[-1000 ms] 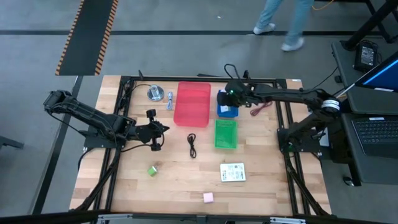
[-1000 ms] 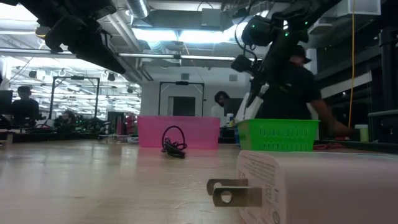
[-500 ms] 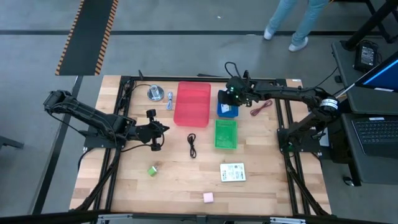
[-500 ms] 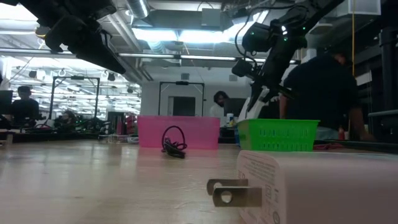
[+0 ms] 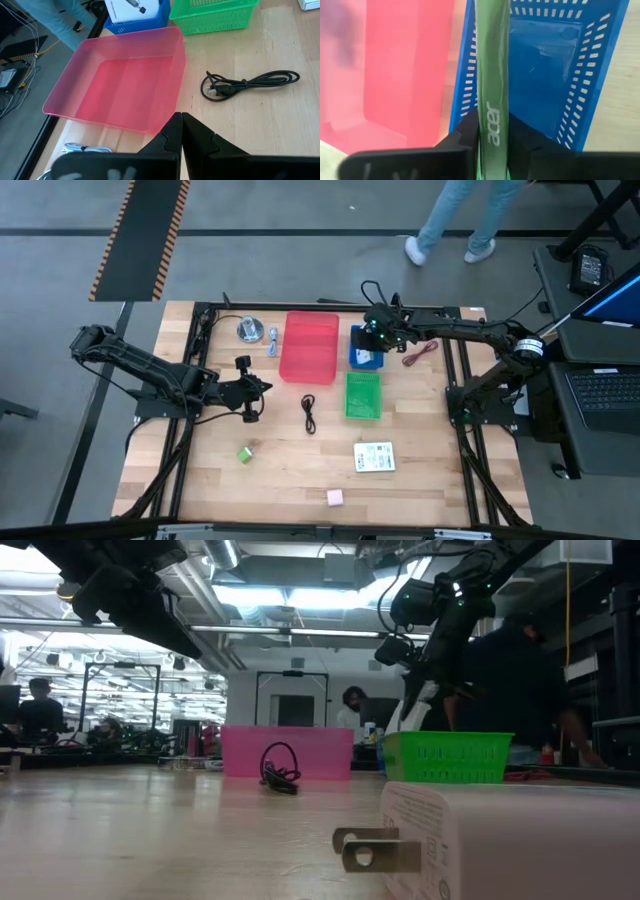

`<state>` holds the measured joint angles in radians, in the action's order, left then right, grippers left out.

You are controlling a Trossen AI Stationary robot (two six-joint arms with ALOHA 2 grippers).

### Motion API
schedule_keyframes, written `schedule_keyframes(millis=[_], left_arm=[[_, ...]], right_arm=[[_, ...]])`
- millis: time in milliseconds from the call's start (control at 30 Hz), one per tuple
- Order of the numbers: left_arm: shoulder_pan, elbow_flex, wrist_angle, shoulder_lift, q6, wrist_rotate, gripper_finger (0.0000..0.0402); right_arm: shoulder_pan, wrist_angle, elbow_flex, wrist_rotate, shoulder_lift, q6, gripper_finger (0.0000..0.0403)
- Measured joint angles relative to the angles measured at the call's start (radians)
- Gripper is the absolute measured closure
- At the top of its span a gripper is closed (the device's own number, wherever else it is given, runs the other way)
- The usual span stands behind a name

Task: Pick and place items into bin
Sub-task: Put the left white card reader box into the blue bin, then put the red USB cable into the red bin

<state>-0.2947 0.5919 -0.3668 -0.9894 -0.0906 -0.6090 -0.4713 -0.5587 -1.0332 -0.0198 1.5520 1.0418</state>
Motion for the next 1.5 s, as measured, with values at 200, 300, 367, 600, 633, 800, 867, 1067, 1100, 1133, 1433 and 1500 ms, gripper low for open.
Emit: schedule_keyframes(millis=[200, 300, 367, 600, 633, 800, 867, 1067, 1100, 1133, 1433, 1500], left_arm=[[0.000, 0.000, 0.000, 0.000, 0.000, 0.000, 0.0400], [0.000, 0.000, 0.000, 0.000, 0.000, 0.000, 0.0400], [0.000, 0.000, 0.000, 0.000, 0.000, 0.000, 0.0400], [0.000, 0.000, 0.000, 0.000, 0.000, 0.000, 0.0400], [0.000, 0.000, -0.001, 0.000, 0.000, 0.000, 0.0400], [0.000, 0.000, -0.013, 0.000, 0.006, 0.000, 0.0400], [0.000, 0.000, -0.028, 0.000, 0.011, 0.005, 0.0400], [0.000, 0.000, -0.060, 0.000, 0.009, 0.006, 0.0400], [0.000, 0.000, -0.060, 0.000, 0.008, 0.007, 0.0400], [0.000, 0.000, -0.060, 0.000, 0.008, 0.007, 0.0400], [0.005, 0.000, -0.056, 0.000, 0.008, 0.007, 0.0400], [0.005, 0.000, -0.056, 0.000, 0.007, 0.007, 0.0400]], right_arm=[[0.000, 0.001, 0.000, 0.045, 0.000, -0.001, 0.0297], [0.000, 0.012, 0.000, 0.045, 0.000, -0.039, 0.0285], [0.000, 0.018, -0.001, 0.045, -0.001, -0.060, 0.0283], [-0.005, 0.014, -0.001, 0.045, -0.016, -0.135, 0.0282], [-0.005, 0.016, -0.001, 0.045, -0.025, -0.150, 0.0282], [-0.003, 0.010, -0.001, 0.070, -0.086, -0.215, 0.0287], [0.008, 0.003, -0.001, 0.099, -0.113, -0.261, 0.0306], [0.070, 0.002, -0.002, 0.158, -0.196, -0.425, 0.0394], [0.081, 0.001, -0.002, 0.172, -0.207, -0.451, 0.0394], [0.094, 0.002, -0.002, 0.189, -0.216, -0.476, 0.0392], [0.166, 0.006, -0.002, 0.321, -0.260, -0.660, 0.0400], [0.158, -0.013, -0.002, 0.318, -0.260, -0.680, 0.0401]])
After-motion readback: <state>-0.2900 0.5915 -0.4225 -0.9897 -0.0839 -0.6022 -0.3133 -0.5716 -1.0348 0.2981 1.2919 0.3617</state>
